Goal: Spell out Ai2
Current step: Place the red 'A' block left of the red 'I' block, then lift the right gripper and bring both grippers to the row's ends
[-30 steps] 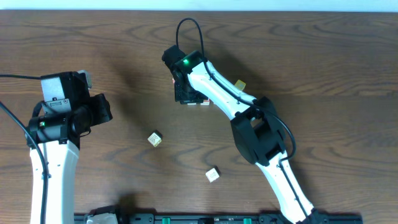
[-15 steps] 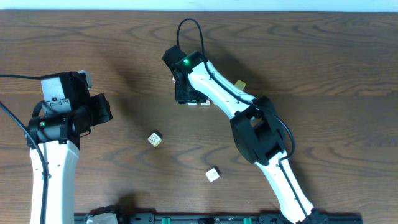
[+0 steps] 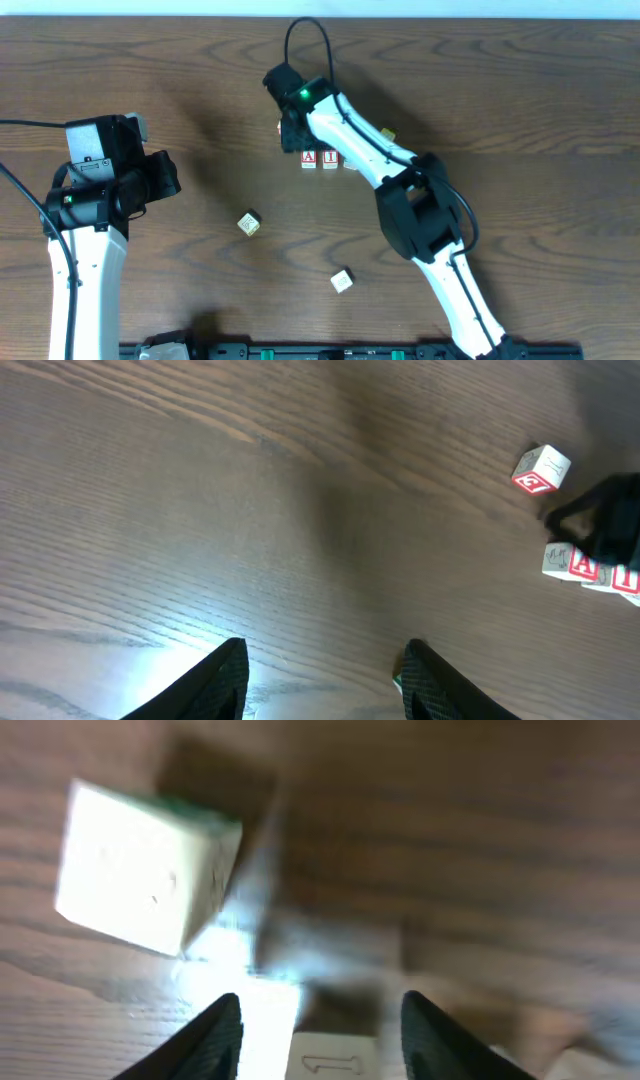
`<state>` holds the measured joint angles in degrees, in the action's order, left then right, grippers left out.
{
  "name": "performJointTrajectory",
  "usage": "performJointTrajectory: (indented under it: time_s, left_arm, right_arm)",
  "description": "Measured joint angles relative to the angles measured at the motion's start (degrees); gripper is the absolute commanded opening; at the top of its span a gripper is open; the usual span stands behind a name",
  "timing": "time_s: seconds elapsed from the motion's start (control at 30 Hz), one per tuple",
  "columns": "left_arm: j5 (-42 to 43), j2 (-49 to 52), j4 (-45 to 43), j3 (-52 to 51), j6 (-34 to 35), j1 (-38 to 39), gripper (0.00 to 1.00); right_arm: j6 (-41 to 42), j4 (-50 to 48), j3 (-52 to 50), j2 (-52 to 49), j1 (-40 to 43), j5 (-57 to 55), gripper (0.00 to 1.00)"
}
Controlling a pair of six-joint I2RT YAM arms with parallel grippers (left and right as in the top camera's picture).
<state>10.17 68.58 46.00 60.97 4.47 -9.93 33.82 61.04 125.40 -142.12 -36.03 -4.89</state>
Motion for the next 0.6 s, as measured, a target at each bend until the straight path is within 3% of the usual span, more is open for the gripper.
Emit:
performJointTrajectory:
  time_s: [0.1, 0.13, 0.27, 0.4, 0.5, 0.6]
  left_arm:
    - [0.00, 0.00, 0.00, 0.00, 0.00, 0.00, 0.50]
    - [0.00, 0.04, -0.02, 0.00, 0.00, 0.00, 0.50]
    - [1.33, 1.31, -0.11, 0.00, 0.07, 0.02, 0.45]
    - [4.68, 4.81, -0.61, 0.00, -0.37, 1.53, 0.31]
    - [6.23, 8.66, -1.73, -0.13, -1.97, 6.47, 0.22]
    - [7.45, 12.96, -3.58, -0.22, -3.04, 13.27, 0.06]
  right_arm:
    - [-1.53, 3.50, 6.10, 0.00, 1.99, -0.13, 0.05]
    - [-2.12, 4.76, 7.89, 0.00, 2.56, -0.17, 0.02]
    - [-3.28, 11.82, 14.12, 0.24, 4.98, -1.51, 0.01]
    - [-3.74, 19.54, 15.67, 1.60, 7.17, -3.56, 0.01]
    - [-4.81, 23.17, 15.67, 2.58, 9.07, -4.39, 0.01]
    - [-7.41, 23.58, 15.41, 2.95, 11.47, -3.37, 0.02]
